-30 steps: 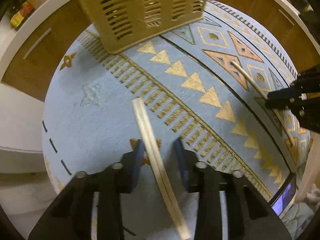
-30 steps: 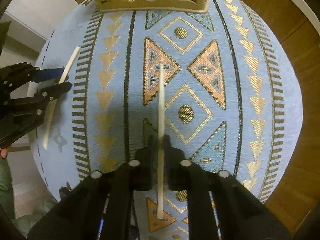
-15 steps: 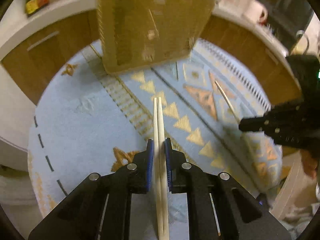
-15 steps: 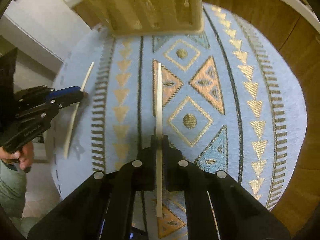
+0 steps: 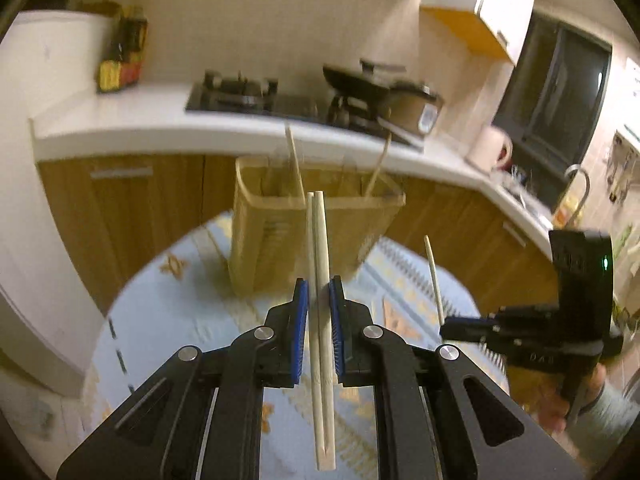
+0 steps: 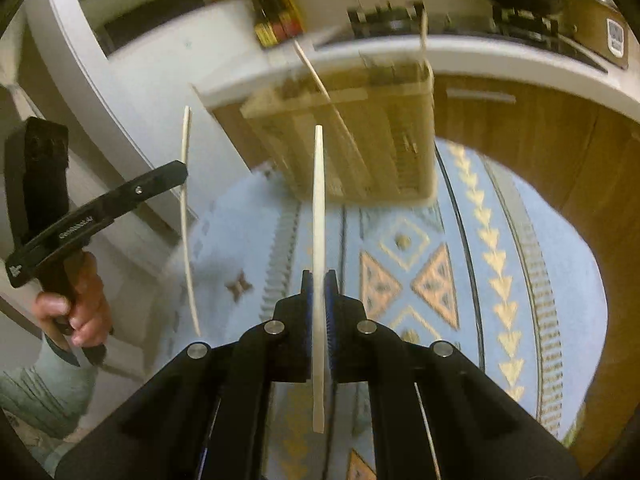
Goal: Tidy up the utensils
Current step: 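Close the left tool on the chopstick pair while the right tool lifts its chopstick, then carry the chopsticks over the beige basket and open both tools to drop them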
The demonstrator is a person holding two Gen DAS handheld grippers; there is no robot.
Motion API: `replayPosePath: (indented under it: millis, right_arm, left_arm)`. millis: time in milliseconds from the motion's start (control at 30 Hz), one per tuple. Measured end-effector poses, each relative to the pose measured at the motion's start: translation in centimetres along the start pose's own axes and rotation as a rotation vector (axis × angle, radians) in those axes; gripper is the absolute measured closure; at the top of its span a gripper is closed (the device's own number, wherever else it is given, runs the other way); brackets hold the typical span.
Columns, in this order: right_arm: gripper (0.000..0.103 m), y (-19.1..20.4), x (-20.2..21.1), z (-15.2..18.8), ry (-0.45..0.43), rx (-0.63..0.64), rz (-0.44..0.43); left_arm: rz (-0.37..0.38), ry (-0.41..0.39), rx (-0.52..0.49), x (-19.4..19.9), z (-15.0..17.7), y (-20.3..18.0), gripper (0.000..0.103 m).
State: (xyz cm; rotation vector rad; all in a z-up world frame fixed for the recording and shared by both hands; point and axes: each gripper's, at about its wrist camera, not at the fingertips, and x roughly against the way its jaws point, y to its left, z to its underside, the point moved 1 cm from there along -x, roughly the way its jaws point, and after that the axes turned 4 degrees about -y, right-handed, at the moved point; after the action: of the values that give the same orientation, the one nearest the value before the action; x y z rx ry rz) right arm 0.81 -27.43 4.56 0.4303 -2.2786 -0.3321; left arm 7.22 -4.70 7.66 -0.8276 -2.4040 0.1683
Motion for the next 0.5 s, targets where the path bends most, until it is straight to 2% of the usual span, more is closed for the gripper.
replayPosePath:
  millis: [200,500]
  right_arm:
    - [0.099,1.5,2.5,-4.3,-0.197,0.019,-0.044]
    - [0.099,2.1,7.3,-11.8,-0.514,0.090,0.061]
  left_arm:
    - [-0.002,-0.213,-0.004,2.3,-5.0,-1.0,0.094]
    - [-0.016,-0.467,-0.013,2.8,-10.7,-3.5,0.094]
